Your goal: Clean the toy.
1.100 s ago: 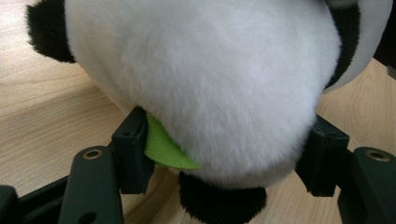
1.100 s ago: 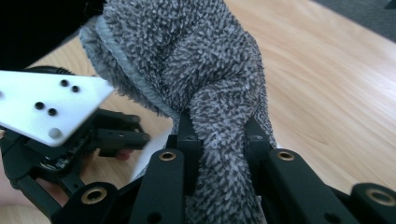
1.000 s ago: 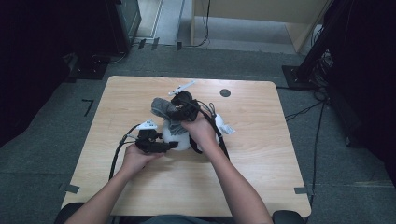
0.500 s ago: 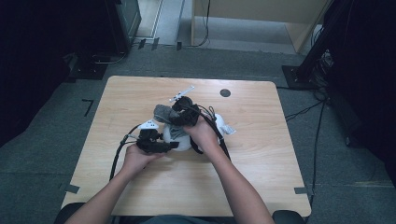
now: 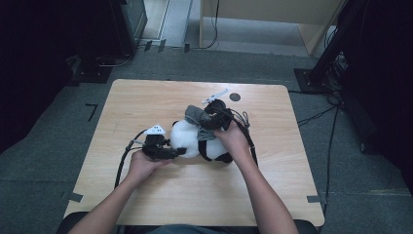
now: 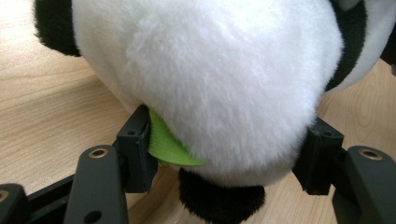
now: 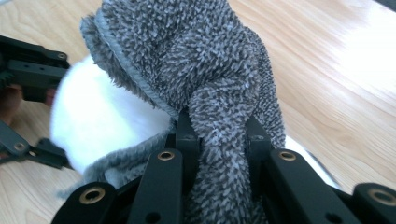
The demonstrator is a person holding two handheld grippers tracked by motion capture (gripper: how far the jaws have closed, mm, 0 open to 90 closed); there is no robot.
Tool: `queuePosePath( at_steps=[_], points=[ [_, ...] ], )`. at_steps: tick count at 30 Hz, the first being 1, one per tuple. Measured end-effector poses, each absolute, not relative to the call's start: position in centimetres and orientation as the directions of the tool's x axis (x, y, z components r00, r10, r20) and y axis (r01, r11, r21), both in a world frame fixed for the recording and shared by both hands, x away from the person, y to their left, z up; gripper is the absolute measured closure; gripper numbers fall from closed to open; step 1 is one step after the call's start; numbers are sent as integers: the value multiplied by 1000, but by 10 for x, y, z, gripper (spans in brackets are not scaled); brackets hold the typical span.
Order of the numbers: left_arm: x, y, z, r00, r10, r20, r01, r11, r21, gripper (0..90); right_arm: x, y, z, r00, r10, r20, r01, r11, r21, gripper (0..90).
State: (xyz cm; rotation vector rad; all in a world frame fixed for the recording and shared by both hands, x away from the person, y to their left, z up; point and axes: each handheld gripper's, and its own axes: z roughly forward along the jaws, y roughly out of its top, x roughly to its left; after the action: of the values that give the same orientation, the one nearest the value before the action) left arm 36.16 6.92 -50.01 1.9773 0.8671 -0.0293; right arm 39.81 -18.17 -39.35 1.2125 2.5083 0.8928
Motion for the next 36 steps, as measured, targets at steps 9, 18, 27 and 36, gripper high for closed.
queuePosePath(
  at_steps=[9,18,27,36],
  points=[
    [362,70,-500,748,561,-356,585,-302,753,355,391,-218,-386,-597,797,94,657,418,627,754],
    [362,70,-500,748,559,-358,585,-300,753,356,378,-260,-390,-534,833,149,682,320,657,753],
    [362,71,-500,742,562,-367,594,-294,749,355,360,-293,-413,-461,862,212,700,206,684,756],
    [363,71,-501,737,562,-374,600,-289,746,357,355,-307,-449,-434,844,316,732,125,670,765]
  ],
)
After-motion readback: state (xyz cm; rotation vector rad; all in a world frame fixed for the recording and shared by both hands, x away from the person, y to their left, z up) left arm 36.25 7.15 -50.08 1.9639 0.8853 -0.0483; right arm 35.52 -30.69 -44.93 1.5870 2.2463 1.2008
